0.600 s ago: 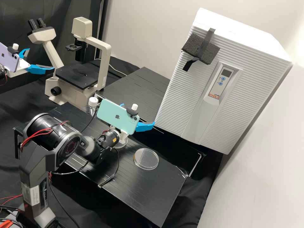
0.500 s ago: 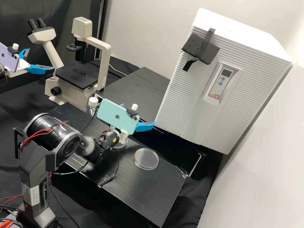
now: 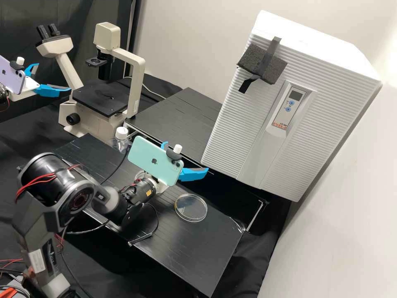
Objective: Close the petri dish lid.
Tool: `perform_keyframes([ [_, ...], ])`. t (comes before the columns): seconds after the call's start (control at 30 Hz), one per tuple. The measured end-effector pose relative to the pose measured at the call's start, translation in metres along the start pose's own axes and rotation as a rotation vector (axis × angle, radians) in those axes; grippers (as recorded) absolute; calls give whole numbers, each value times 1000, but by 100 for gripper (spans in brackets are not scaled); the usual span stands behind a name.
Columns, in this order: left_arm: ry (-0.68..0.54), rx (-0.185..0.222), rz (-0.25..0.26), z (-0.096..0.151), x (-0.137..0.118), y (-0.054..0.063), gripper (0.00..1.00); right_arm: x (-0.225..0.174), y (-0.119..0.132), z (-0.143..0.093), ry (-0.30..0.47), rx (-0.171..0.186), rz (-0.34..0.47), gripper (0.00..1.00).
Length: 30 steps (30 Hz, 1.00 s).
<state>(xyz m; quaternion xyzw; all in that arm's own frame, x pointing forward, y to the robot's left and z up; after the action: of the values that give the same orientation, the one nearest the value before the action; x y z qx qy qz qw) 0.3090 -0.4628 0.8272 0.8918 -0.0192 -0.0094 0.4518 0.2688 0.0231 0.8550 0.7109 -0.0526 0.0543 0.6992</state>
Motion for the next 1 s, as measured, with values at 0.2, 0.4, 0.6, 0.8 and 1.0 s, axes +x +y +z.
perform_keyframes([
  [0.2,0,0,0,0,0,0,100,-26,19,12,5,40,97,100],
  [0.4,0,0,0,0,0,0,100,-43,22,30,-49,26,122,100],
  [0.6,0,0,0,0,0,0,100,-57,25,46,-126,30,137,100],
  [0.8,0,0,0,0,0,0,100,-68,22,54,-159,37,112,100],
  [1.0,0,0,0,0,0,0,100,-77,15,54,-158,36,80,100],
])
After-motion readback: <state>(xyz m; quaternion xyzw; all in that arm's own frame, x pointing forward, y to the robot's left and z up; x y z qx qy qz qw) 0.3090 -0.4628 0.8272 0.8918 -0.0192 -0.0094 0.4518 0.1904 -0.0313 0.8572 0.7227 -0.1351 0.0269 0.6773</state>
